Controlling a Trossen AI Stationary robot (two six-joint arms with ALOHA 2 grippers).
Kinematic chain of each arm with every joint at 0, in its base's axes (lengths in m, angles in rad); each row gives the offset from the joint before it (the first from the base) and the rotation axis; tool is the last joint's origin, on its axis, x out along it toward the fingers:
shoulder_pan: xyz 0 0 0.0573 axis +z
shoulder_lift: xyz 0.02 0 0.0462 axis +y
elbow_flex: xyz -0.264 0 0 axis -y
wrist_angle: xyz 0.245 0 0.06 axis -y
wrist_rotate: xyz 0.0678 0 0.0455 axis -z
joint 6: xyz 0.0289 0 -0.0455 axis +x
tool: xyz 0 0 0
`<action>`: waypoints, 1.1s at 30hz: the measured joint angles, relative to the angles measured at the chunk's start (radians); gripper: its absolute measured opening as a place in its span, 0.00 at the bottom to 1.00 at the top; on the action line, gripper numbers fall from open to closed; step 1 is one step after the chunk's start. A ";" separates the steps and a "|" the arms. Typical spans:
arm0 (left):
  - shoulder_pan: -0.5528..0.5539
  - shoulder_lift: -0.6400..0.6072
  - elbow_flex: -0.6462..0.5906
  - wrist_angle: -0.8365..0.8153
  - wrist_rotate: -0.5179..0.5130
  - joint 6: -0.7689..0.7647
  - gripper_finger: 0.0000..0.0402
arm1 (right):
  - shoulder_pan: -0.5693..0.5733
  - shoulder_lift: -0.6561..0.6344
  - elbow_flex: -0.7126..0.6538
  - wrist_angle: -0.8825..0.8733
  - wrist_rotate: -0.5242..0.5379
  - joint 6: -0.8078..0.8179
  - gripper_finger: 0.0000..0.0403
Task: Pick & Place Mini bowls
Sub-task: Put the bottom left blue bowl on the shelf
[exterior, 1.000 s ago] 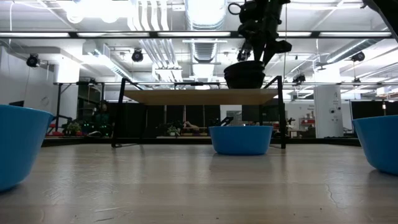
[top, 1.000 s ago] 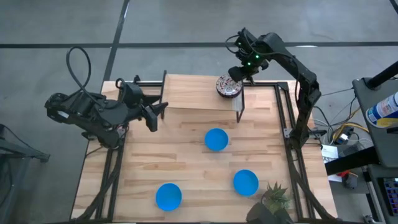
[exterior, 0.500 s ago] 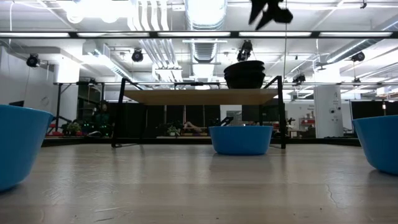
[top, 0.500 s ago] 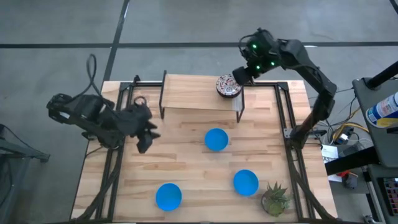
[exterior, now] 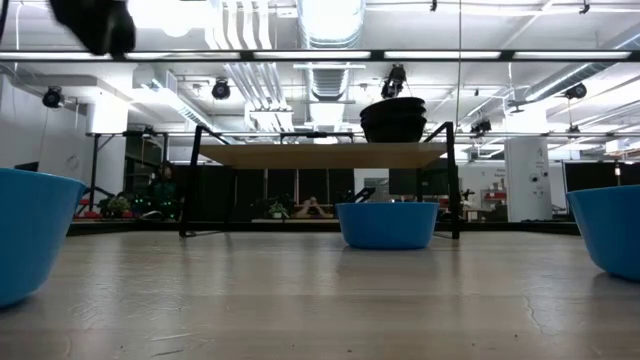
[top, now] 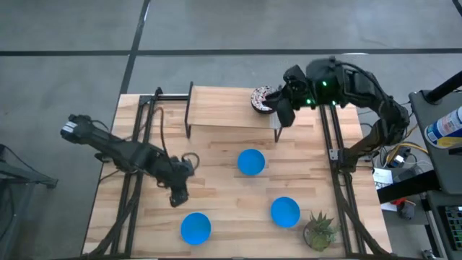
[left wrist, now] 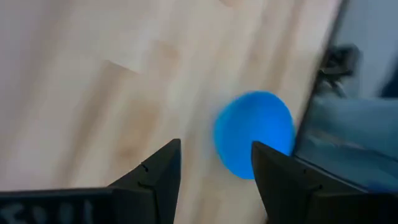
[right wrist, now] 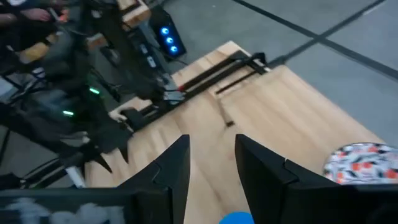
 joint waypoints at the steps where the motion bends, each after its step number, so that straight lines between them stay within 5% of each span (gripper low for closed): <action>1: -0.010 0.000 -0.035 0.055 0.038 -0.008 0.46 | 0.022 -0.002 0.000 0.004 0.017 0.008 0.30; 13: -0.119 0.018 -0.282 0.411 0.049 -0.178 0.46 | 0.153 0.012 0.000 0.017 0.087 0.040 0.28; 33: -0.174 0.273 -0.296 0.517 0.003 -0.227 0.46 | 0.180 0.017 0.000 0.043 0.104 0.037 0.27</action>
